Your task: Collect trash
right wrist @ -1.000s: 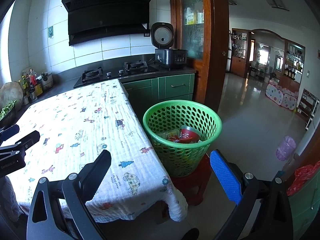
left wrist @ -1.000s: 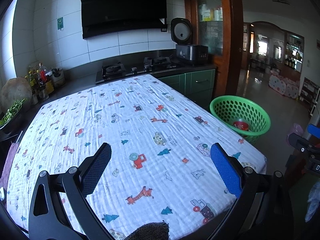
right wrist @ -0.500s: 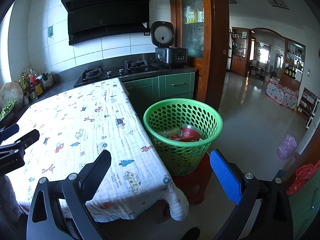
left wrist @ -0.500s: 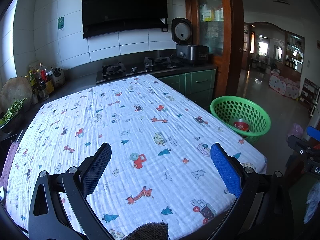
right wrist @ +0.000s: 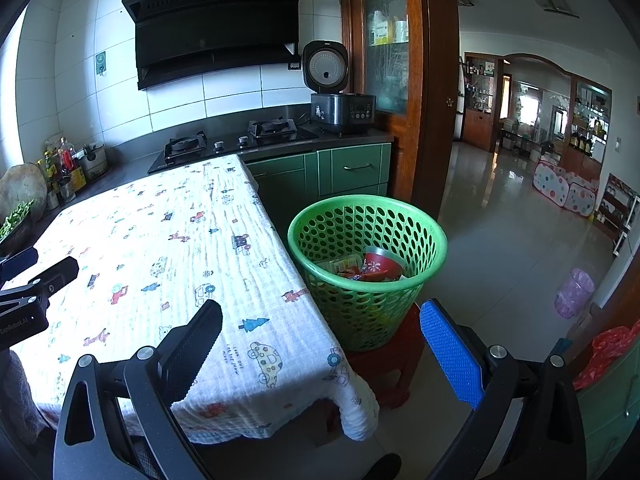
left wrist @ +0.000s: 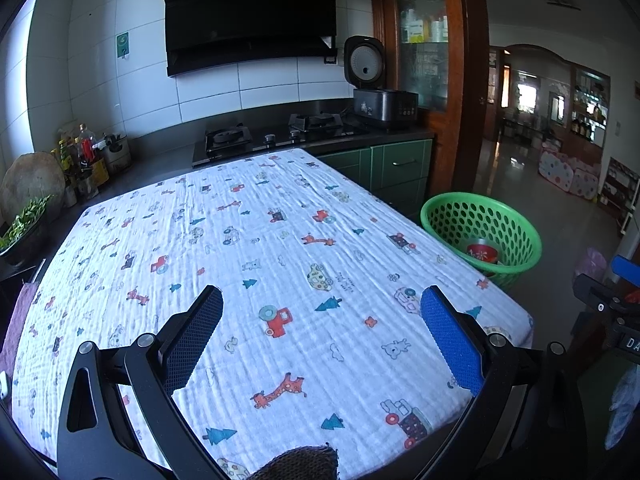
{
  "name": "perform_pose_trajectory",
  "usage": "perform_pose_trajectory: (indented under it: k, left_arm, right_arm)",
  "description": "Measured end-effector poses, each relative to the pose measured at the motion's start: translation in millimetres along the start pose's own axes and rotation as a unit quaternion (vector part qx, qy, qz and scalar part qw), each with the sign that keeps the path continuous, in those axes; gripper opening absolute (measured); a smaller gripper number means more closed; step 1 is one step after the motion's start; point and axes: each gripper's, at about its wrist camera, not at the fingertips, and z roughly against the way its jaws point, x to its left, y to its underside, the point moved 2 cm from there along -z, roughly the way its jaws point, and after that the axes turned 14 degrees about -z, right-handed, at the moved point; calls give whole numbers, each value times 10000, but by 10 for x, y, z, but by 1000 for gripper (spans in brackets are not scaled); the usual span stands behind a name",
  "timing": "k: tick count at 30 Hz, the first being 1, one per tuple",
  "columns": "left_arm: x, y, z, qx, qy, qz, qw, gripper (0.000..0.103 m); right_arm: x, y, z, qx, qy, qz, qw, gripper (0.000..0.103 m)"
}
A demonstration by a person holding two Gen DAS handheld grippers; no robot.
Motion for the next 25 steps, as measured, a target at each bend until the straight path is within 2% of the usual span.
perform_pose_trajectory:
  k: [13,25]
  left_arm:
    - [21,-20,39,-86,-106,46,9999,98]
    - [32,-27,49,-87,-58,58,9999,98]
  right_arm:
    - [-6,14,-10,6,-13,-14,10000,96]
    - [-8,20,-11,10,-12,-13,10000,96]
